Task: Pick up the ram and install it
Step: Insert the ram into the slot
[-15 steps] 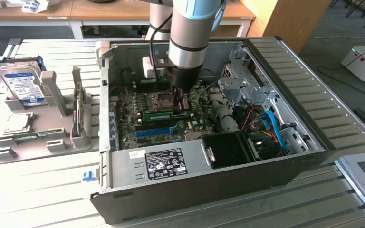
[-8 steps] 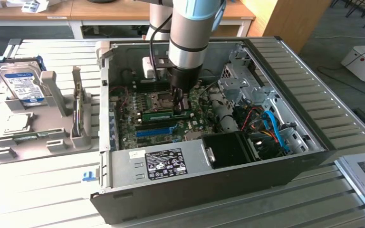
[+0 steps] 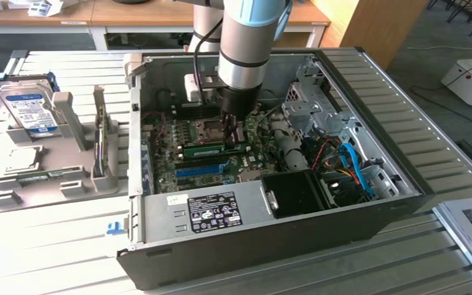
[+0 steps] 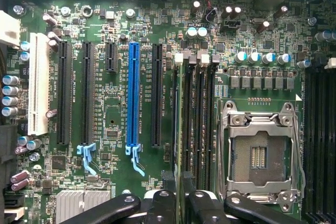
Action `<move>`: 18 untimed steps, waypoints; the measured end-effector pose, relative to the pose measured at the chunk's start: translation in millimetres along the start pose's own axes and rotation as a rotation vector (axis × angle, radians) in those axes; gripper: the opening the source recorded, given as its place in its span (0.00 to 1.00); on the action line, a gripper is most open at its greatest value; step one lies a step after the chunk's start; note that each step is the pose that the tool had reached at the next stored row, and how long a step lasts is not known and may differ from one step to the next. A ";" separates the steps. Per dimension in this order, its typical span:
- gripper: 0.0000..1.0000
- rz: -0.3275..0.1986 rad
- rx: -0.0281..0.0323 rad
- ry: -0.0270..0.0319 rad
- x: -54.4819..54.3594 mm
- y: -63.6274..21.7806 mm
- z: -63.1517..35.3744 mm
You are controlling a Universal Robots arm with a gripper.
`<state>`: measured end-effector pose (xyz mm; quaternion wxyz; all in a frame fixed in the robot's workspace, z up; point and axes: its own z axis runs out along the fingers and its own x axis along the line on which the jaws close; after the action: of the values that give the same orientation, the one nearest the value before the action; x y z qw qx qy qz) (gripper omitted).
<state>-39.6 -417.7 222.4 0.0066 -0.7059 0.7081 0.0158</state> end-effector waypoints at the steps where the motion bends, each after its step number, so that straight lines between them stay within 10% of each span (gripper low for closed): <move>1: 0.19 0.000 -0.0001 0.0002 0.0 0.1 -0.1; 18: 0.19 0.000 -0.0001 0.0002 -0.3 0.2 -11.1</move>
<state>-39.7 -417.7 233.5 0.0065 -0.7058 0.7082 0.0157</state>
